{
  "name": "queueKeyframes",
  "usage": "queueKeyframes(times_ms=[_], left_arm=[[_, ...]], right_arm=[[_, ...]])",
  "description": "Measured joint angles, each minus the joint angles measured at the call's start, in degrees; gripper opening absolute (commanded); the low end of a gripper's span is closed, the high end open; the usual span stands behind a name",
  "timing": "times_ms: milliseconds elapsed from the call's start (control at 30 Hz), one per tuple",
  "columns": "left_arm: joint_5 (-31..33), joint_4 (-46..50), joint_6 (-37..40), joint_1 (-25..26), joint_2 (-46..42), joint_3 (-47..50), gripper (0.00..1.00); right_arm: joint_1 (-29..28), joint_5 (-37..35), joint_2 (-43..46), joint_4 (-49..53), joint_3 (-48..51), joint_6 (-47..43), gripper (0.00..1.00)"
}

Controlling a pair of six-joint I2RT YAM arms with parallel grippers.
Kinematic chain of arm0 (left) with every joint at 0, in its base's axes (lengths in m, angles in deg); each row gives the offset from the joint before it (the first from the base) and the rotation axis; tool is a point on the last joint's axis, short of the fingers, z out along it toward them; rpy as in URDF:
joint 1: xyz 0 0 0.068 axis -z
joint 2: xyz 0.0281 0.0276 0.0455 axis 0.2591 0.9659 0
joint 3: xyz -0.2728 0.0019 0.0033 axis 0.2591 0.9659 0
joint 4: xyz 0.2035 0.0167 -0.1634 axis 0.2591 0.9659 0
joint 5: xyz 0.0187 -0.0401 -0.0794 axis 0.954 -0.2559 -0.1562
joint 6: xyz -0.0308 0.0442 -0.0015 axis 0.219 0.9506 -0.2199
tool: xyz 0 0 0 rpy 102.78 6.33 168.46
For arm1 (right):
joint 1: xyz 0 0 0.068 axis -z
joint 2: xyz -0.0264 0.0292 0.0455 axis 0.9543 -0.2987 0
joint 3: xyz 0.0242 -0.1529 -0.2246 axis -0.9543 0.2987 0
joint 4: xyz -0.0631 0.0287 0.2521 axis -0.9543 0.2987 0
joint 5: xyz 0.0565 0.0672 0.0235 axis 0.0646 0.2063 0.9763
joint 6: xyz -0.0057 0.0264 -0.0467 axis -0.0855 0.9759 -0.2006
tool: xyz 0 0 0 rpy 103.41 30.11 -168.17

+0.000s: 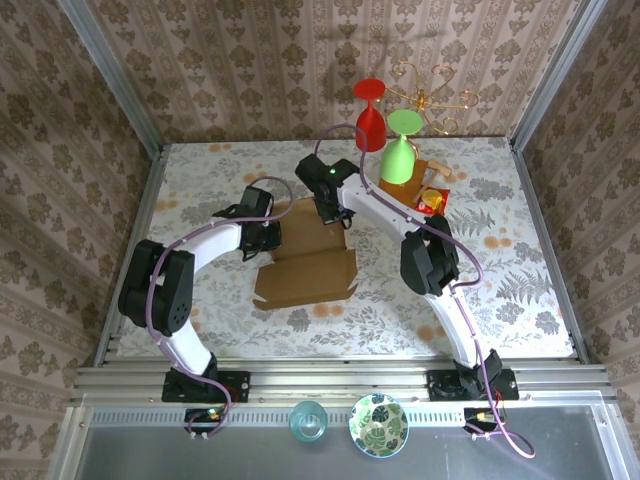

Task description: Fold the paper box

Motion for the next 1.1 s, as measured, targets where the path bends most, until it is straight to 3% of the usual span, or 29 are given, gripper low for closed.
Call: queueKeyframes(times_ms=[200, 633, 800, 900, 1100], left_arm=[[0.02, -0.02, -0.02, -0.04, 0.00, -0.09, 0.00], [-0.02, -0.02, 0.00, -0.09, 0.00, -0.13, 0.00], [-0.02, 0.00, 0.00, -0.09, 0.00, -0.13, 0.00], [-0.02, 0.00, 0.00, -0.09, 0.02, -0.33, 0.00], [0.00, 0.37, 0.00, -0.15, 0.04, -0.42, 0.00]], right_arm=[[0.42, 4.17, 2.86, -1.81, 6.54, 0.61, 0.30], [2.19, 7.28, 4.83, -5.86, 11.61, 1.70, 0.29], [2.86, 7.26, 3.15, -5.75, 7.76, 1.75, 0.14], [2.91, 7.23, 2.21, -5.73, 6.36, 1.73, 0.12], [2.86, 6.84, 0.61, -5.09, 6.01, 1.86, 0.22]])
